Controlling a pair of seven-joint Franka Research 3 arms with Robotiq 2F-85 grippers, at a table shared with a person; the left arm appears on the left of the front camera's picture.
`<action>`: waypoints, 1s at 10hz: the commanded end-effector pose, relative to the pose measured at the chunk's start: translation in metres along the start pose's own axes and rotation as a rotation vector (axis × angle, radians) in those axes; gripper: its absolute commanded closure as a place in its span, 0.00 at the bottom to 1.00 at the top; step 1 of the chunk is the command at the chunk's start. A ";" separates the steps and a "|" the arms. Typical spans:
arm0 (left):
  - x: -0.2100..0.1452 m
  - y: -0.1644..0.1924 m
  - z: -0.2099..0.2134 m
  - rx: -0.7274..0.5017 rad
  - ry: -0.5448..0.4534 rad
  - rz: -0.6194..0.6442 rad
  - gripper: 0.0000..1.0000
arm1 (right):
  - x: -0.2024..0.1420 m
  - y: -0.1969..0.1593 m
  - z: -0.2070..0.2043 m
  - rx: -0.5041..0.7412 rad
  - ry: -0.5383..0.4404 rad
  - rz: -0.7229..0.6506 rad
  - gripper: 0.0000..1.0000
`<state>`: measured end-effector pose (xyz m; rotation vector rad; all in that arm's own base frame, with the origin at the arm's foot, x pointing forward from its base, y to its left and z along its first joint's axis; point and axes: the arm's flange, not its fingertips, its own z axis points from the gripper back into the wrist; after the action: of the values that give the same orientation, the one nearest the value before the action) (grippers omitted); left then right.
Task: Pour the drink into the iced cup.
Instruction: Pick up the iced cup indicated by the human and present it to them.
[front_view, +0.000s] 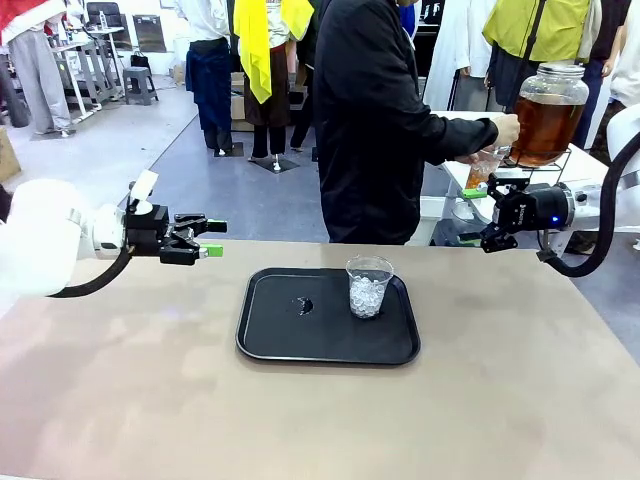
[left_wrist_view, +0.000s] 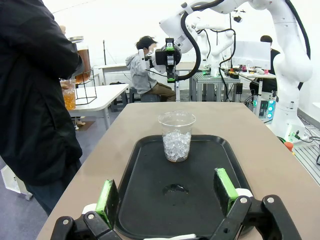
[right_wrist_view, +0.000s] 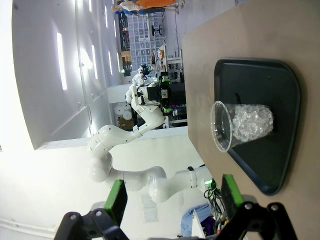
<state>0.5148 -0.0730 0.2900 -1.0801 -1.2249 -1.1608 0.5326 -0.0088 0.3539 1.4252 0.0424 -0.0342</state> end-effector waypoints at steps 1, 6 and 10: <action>0.002 0.000 -0.001 0.004 0.005 -0.003 0.00 | 0.001 0.002 0.000 -0.002 -0.002 0.004 0.00; 0.002 0.000 -0.001 0.004 0.005 -0.003 0.00 | 0.001 0.002 0.000 -0.002 -0.002 0.004 0.00; 0.002 0.000 -0.001 0.004 0.005 -0.003 0.00 | 0.001 0.002 0.000 -0.002 -0.002 0.004 0.00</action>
<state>0.5148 -0.0730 0.2900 -1.0800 -1.2249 -1.1608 0.5326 -0.0088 0.3539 1.4252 0.0424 -0.0342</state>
